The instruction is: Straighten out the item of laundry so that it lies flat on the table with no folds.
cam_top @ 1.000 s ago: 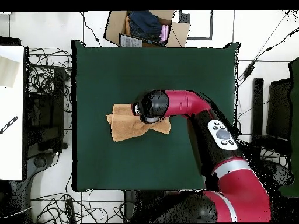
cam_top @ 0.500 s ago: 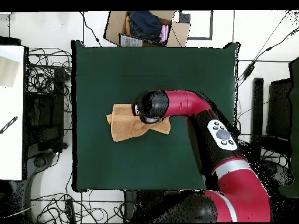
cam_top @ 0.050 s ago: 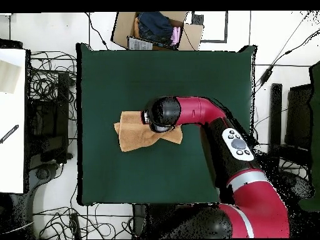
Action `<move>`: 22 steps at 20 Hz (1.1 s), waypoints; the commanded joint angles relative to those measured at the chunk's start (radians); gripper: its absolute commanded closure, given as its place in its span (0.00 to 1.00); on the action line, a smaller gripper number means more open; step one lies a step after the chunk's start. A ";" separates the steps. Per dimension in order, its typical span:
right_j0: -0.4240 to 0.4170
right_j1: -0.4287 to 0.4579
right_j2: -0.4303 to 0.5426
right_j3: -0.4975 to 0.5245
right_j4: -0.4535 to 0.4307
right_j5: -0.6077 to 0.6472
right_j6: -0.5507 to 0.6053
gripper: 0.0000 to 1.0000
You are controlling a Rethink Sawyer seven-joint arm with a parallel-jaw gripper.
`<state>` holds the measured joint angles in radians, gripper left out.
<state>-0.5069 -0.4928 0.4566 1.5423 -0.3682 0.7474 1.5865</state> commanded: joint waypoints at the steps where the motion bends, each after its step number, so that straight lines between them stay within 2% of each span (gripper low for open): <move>1: -0.019 0.000 0.030 -0.018 -0.084 -0.055 -0.101 0.00; 22: -0.052 -0.016 0.044 -0.014 -0.084 -0.034 -0.131 0.00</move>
<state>-0.5433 -0.4959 0.4567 1.5424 -0.3682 0.7474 1.5865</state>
